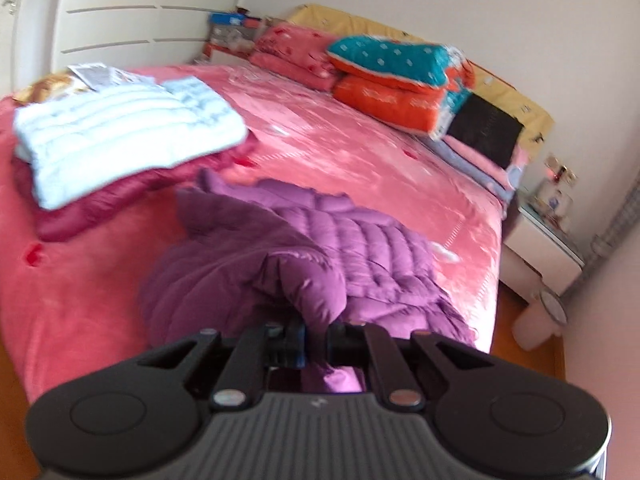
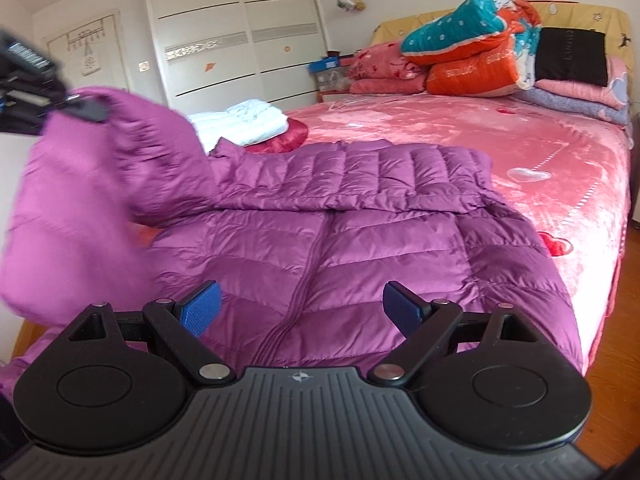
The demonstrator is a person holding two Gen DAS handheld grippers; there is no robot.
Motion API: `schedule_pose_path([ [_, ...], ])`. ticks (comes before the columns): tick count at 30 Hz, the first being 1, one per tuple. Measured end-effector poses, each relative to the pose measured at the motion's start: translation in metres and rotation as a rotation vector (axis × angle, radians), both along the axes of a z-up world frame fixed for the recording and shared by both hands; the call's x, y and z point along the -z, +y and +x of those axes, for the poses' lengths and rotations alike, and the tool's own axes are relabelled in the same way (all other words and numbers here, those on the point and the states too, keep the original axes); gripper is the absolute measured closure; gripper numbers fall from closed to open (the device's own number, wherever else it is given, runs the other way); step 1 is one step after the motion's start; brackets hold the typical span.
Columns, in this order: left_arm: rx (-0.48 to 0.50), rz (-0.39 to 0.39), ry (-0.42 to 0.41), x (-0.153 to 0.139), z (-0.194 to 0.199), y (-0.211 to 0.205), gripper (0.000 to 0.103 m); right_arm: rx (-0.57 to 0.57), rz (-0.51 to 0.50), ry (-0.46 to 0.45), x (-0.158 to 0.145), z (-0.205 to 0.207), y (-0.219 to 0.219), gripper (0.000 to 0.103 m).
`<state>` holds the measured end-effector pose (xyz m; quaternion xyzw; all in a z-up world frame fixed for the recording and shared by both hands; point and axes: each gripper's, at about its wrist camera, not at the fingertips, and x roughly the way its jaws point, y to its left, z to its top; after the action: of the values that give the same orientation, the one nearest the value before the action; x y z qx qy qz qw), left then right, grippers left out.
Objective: Fold large clothes
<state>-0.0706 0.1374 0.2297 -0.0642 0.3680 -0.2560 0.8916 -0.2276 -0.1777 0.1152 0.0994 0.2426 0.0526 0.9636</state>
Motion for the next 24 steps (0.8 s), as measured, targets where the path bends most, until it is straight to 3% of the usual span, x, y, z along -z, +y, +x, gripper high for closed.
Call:
schedule_pose_path([
  [10, 0.01, 0.052, 0.016, 0.047, 0.018, -0.08, 0.097, 0.048, 0.071, 0.029, 0.002, -0.005, -0.023, 0.0],
  [18, -0.002, 0.068, 0.016, 0.071, 0.037, -0.11, 0.094, 0.003, 0.121, 0.027, 0.003, -0.008, -0.027, 0.0],
  [24, 0.004, 0.071, 0.015, 0.086, 0.043, -0.116, 0.076, -0.021, 0.176, 0.079, 0.009, 0.002, -0.03, 0.0],
])
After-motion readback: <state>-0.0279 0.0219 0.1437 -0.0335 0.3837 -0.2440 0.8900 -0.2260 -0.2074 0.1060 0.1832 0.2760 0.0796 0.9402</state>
